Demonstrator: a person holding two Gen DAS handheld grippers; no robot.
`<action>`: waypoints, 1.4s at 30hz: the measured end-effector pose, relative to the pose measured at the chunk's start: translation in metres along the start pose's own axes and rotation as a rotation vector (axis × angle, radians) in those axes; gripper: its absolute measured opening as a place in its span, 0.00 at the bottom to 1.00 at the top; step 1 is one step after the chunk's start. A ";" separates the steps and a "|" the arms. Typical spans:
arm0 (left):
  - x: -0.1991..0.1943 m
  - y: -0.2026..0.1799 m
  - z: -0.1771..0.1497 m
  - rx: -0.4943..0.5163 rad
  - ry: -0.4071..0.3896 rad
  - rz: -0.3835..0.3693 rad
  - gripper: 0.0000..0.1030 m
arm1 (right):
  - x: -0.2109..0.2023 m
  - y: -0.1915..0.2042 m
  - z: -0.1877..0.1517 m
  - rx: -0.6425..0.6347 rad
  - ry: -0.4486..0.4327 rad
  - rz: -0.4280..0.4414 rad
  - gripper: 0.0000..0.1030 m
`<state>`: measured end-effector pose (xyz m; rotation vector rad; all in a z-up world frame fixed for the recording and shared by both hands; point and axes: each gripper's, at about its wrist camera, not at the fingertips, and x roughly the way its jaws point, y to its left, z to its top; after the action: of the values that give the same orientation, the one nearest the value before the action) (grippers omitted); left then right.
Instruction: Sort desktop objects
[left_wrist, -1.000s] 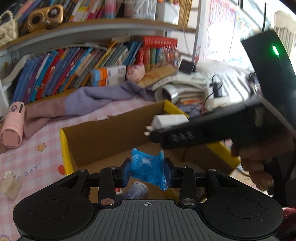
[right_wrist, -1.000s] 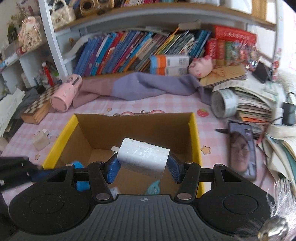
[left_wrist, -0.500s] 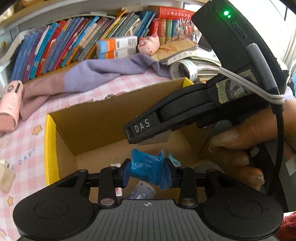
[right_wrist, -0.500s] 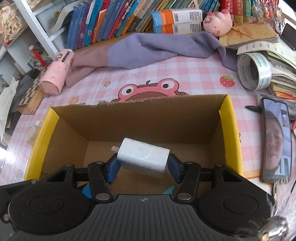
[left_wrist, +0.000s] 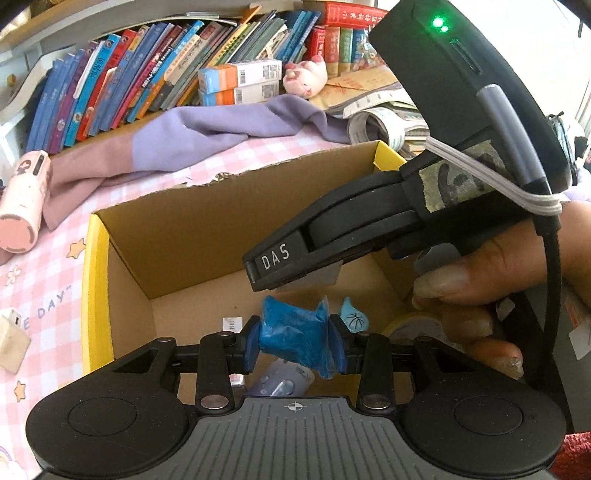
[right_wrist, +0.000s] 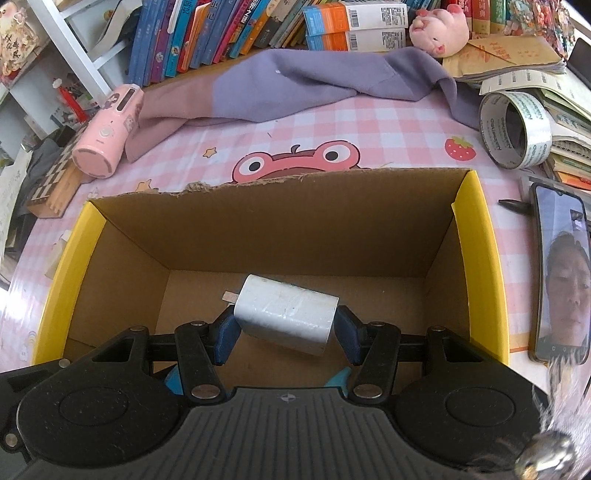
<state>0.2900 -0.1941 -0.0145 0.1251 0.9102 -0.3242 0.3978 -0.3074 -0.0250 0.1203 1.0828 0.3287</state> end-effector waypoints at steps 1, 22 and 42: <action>-0.002 0.000 0.000 -0.003 -0.012 0.003 0.38 | -0.001 0.000 0.000 0.003 -0.007 0.006 0.53; -0.096 0.007 -0.029 -0.033 -0.259 -0.015 0.72 | -0.109 0.021 -0.048 -0.033 -0.337 -0.004 0.66; -0.168 0.055 -0.107 -0.029 -0.342 -0.002 0.78 | -0.160 0.098 -0.166 -0.082 -0.539 -0.216 0.68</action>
<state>0.1318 -0.0789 0.0522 0.0403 0.5761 -0.3224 0.1634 -0.2770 0.0581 0.0145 0.5409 0.1312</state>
